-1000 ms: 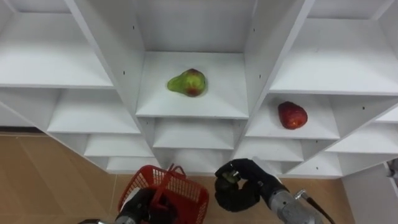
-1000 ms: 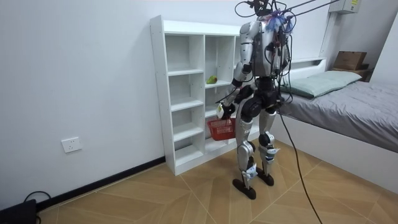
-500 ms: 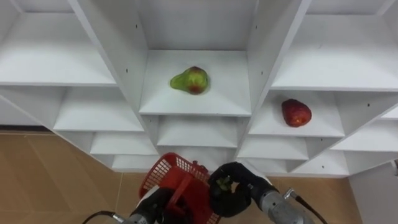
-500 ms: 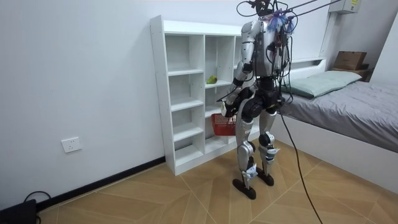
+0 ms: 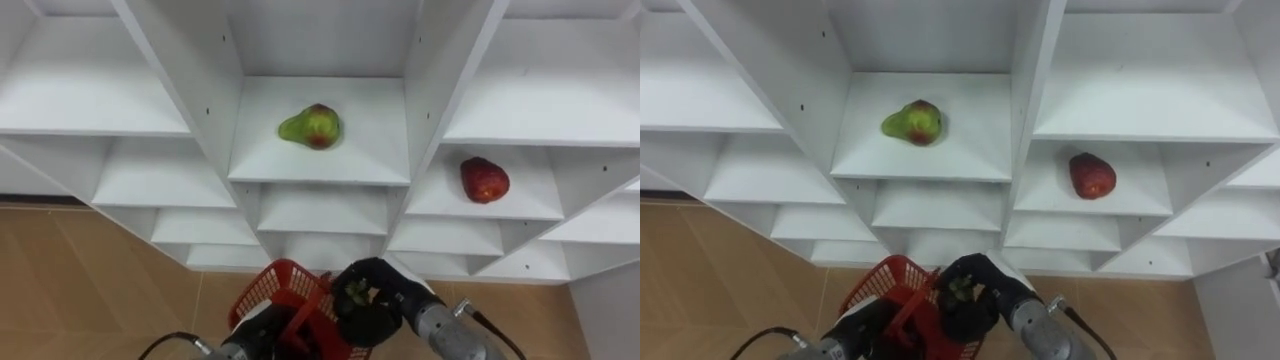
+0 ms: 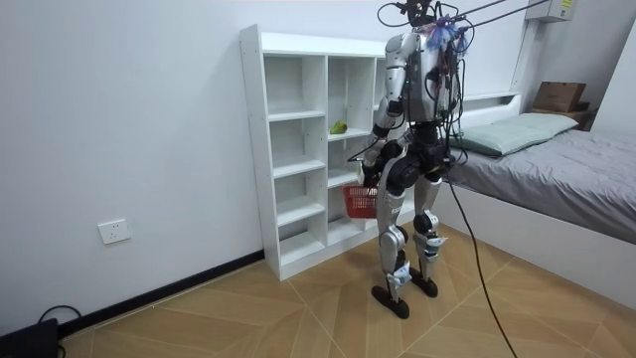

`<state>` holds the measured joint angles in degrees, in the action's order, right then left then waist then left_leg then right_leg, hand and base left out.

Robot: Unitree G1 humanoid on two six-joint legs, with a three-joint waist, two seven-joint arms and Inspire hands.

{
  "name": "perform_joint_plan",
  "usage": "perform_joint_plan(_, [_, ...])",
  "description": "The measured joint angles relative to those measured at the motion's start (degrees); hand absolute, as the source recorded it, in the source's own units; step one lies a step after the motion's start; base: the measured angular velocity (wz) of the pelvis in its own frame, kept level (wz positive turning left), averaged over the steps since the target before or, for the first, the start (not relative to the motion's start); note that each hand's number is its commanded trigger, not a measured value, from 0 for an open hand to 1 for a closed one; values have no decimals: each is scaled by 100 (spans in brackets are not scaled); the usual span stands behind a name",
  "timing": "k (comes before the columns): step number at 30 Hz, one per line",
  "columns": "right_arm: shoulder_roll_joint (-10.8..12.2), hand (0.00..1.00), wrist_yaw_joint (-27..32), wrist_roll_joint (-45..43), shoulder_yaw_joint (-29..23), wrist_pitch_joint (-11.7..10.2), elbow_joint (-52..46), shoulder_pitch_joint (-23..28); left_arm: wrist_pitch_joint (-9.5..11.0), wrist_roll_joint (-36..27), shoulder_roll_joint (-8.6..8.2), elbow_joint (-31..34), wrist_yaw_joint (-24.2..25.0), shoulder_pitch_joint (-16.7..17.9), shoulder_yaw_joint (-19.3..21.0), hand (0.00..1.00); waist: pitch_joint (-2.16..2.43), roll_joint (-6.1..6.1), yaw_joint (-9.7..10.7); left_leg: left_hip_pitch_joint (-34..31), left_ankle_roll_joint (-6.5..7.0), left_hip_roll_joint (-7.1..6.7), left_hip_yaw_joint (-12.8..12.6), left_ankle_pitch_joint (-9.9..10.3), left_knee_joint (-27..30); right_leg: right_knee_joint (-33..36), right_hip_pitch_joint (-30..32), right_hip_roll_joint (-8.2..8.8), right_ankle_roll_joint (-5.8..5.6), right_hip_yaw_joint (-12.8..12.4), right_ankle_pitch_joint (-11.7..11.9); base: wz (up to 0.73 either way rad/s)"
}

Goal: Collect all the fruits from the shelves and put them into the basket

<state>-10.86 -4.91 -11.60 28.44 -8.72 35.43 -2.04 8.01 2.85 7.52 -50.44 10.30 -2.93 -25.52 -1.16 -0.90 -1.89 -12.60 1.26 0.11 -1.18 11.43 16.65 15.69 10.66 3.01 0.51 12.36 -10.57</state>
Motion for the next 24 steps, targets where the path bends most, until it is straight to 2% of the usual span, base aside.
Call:
perform_joint_plan(8, [2, 0, -206, -43, 76, 2, -37, 11, -2, 11, -2, 305, 146, 2, -227, 100, 15, -22, 16, -78, 0, 4, -25, 0, 57, 25, 77, -8, 1, -66, 0, -1])
perform_joint_plan(24, [-18, 0, -276, -41, 71, 2, -30, 43, -5, 26, 5, 323, 160, 3, -276, 100, 40, -60, 16, -28, -1, 2, -124, -3, 73, 207, 148, -8, 4, -209, -2, -3])
